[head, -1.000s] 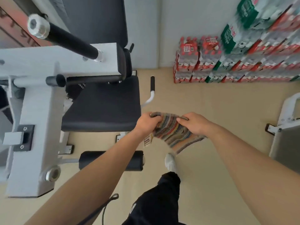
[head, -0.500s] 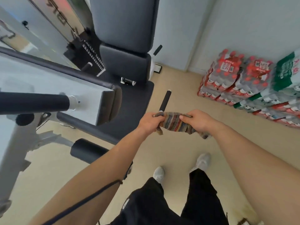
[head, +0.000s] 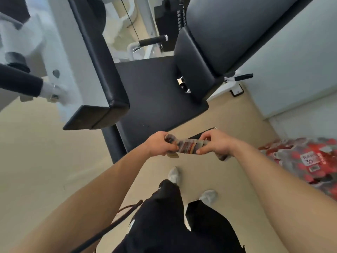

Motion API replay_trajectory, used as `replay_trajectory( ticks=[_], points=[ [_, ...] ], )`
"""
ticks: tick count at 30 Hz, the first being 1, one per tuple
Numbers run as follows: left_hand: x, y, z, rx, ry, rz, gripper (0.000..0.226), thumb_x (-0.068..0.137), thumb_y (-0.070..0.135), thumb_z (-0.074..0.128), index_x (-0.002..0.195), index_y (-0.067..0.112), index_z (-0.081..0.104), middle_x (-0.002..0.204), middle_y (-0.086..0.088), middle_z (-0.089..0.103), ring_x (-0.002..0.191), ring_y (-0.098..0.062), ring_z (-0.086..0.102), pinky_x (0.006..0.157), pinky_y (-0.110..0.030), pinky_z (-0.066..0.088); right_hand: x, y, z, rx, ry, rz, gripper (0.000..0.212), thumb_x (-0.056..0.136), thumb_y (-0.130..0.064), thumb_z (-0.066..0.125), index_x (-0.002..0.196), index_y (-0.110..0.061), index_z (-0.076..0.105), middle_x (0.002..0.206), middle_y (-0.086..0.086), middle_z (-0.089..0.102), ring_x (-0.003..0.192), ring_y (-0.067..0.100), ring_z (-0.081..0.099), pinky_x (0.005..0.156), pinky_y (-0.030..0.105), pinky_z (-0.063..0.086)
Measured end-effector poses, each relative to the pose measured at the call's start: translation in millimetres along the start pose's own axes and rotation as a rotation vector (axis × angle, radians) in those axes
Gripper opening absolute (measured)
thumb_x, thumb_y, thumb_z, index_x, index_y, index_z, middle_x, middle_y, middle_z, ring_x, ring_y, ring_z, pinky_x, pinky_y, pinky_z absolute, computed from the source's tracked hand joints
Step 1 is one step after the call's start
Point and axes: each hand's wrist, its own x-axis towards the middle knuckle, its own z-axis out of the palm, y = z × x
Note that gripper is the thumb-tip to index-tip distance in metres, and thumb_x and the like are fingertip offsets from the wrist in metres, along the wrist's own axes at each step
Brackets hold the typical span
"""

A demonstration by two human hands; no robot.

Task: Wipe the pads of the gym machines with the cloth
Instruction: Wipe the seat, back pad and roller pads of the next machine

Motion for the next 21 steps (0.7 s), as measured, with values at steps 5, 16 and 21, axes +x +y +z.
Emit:
replay_trajectory(
  ticks=[5,16,21],
  points=[
    [35.7,11.1,-23.9,-0.123,0.363,-0.030,0.015,0.082,0.025,0.076,0.088,0.016,0.067,0.085,0.000,0.071,0.081,-0.018,0.068,0.072,-0.033,0.057,50.0,-35.0,-43.0,-0.168,-0.051,-0.051,0.009,0.089,-0.026,0.072,0.096,-0.019,0.071,0.087,0.002,0.070,0.082,0.020,0.067,0.071,0.032,0.053],
    [106.3,54.1,-120.9,-0.125,1.236,0.079,0.018,0.087,0.026,0.073,0.100,0.022,0.062,0.110,0.005,0.061,0.093,-0.005,0.059,0.086,-0.026,0.055,163.2,-153.8,-112.6,-0.281,0.508,-0.424,0.028,0.099,-0.026,0.055,0.127,-0.027,0.058,0.123,-0.001,0.066,0.103,0.024,0.063,0.071,0.033,0.042],
    [141.7,15.8,-75.0,0.102,0.999,-0.202,0.025,0.092,0.040,0.065,0.105,0.021,0.057,0.125,0.004,0.051,0.096,-0.011,0.058,0.084,-0.034,0.056,219.7,-87.1,-67.4,-0.485,0.376,-0.328,0.032,0.095,-0.024,0.053,0.128,-0.025,0.057,0.120,0.005,0.060,0.102,0.030,0.061,0.079,0.041,0.050]
  ],
)
